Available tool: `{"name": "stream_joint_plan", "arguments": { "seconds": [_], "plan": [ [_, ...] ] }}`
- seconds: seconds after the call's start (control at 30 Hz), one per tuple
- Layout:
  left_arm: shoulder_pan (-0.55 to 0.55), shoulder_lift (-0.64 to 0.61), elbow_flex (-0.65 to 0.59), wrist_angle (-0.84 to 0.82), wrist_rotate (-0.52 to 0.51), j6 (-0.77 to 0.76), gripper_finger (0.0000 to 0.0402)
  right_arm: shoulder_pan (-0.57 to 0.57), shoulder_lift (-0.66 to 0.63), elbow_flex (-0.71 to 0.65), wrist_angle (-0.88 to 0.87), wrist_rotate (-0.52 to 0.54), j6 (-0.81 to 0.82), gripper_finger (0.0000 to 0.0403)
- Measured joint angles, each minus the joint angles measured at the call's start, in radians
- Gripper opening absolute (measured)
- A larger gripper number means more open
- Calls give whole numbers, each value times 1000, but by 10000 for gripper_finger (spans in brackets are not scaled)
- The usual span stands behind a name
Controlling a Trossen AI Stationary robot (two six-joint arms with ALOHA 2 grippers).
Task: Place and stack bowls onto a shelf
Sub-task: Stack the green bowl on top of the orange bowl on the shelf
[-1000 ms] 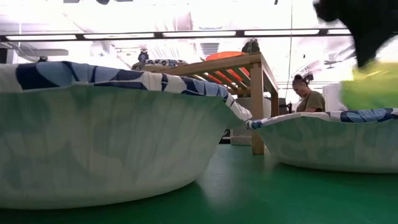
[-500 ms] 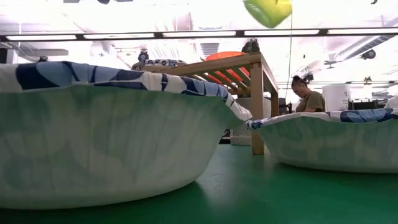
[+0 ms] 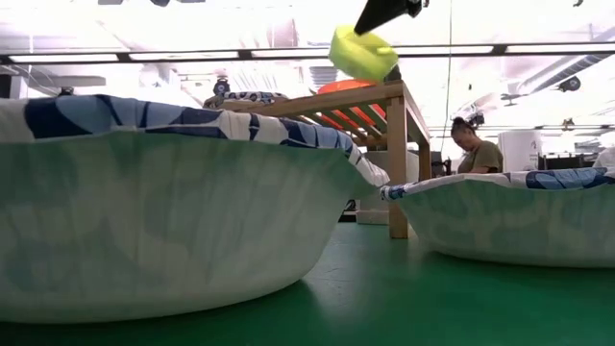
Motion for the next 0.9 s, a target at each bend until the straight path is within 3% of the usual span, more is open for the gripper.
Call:
{"name": "stream_joint_plan", "arguments": {
  "seconds": [0.27,0.6,0.9],
  "plan": [
    [0,0,0,-1,0,11,41,-37,40,0,-5,-27,-4,16],
    [0,0,0,-1,0,11,41,-43,51,0,0,-24,9,77],
    [0,0,0,0,0,10,41,-33,28,-1,71,-50,27,67]
  ]
}}
